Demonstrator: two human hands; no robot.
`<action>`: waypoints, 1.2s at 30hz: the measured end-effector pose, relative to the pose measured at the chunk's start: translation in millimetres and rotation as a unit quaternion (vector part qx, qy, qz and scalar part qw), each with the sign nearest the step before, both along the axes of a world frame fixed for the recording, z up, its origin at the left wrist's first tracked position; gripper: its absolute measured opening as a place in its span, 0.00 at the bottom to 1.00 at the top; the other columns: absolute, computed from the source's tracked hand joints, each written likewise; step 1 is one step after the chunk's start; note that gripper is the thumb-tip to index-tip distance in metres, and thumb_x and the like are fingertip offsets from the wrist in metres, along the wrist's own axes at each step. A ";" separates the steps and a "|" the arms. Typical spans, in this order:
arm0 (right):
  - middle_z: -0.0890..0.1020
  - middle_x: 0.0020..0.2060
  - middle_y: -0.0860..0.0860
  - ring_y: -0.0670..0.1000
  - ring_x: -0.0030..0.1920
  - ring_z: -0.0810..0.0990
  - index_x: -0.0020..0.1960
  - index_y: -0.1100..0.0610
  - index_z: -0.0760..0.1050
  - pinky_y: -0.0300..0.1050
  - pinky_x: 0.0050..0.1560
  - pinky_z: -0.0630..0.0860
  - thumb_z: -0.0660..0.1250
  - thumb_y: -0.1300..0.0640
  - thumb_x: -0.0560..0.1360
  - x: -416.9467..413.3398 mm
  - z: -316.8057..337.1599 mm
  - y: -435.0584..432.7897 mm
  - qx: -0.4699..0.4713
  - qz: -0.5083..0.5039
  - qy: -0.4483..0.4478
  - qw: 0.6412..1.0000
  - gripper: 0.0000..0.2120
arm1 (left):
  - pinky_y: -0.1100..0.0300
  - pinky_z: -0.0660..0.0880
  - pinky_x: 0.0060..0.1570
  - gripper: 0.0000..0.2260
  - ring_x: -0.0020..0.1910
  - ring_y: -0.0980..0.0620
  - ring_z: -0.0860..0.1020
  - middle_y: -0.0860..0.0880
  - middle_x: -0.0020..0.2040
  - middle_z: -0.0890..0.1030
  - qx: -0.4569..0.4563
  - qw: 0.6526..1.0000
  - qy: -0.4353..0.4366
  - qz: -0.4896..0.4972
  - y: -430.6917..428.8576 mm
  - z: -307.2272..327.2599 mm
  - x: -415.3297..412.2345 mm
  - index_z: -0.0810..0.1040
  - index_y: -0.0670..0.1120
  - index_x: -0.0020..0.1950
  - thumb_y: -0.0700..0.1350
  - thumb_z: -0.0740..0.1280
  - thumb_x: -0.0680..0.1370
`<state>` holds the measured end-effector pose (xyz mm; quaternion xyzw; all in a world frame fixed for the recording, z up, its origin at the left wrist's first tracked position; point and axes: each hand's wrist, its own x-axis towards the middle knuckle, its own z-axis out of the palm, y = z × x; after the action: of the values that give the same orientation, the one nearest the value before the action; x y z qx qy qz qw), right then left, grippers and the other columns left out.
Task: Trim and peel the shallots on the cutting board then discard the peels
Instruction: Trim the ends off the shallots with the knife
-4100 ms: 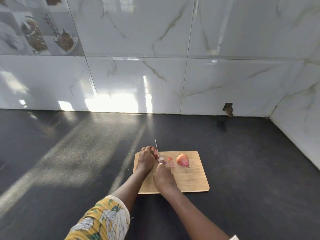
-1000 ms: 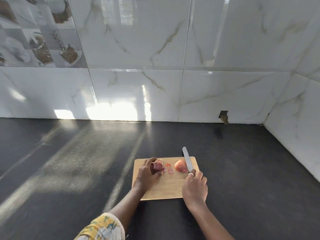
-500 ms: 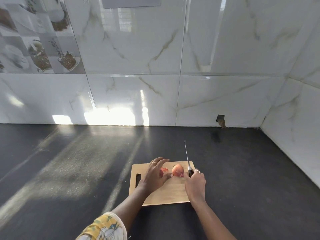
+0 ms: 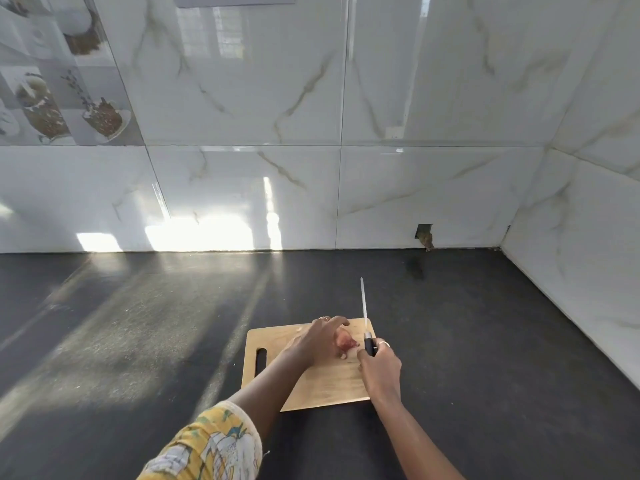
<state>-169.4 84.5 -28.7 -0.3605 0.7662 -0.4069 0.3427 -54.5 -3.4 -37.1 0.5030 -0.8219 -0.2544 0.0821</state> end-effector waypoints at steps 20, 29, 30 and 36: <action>0.80 0.51 0.56 0.58 0.51 0.78 0.55 0.61 0.71 0.46 0.43 0.68 0.50 0.48 0.82 22.5 3.2 15.2 0.085 0.129 0.164 0.974 0.19 | 0.55 0.74 0.52 0.09 0.55 0.45 0.76 0.46 0.55 0.76 -0.069 0.995 -0.002 0.069 11.3 -2.4 3.9 0.74 0.44 0.54 0.40 0.60 0.75; 0.76 0.58 0.57 0.59 0.55 0.78 0.63 0.62 0.66 0.49 0.51 0.72 0.47 0.57 0.83 26.1 9.0 16.7 0.108 0.190 0.252 0.943 0.15 | 0.56 0.73 0.48 0.10 0.55 0.44 0.77 0.45 0.55 0.79 -0.056 0.994 -0.010 0.092 7.4 -1.7 -3.7 0.74 0.44 0.54 0.38 0.61 0.74; 0.75 0.58 0.57 0.59 0.56 0.78 0.64 0.62 0.65 0.49 0.51 0.72 0.47 0.58 0.83 27.2 10.2 15.9 0.109 0.194 0.256 0.941 0.15 | 0.55 0.73 0.48 0.10 0.55 0.44 0.78 0.45 0.55 0.79 -0.053 0.994 -0.017 0.096 6.3 -2.0 -3.7 0.74 0.44 0.54 0.38 0.61 0.74; 0.75 0.56 0.56 0.58 0.53 0.78 0.61 0.62 0.67 0.48 0.50 0.72 0.46 0.58 0.83 30.9 7.3 15.7 0.101 0.186 0.241 0.947 0.15 | 0.54 0.73 0.51 0.11 0.55 0.42 0.77 0.42 0.55 0.79 -0.050 0.993 -0.046 0.097 4.4 0.3 -4.9 0.73 0.42 0.56 0.39 0.60 0.75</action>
<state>-138.5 100.2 -21.4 -0.5475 0.7821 -0.1578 0.2524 -59.4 0.9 -36.9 0.5872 -0.7835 -0.1806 0.0934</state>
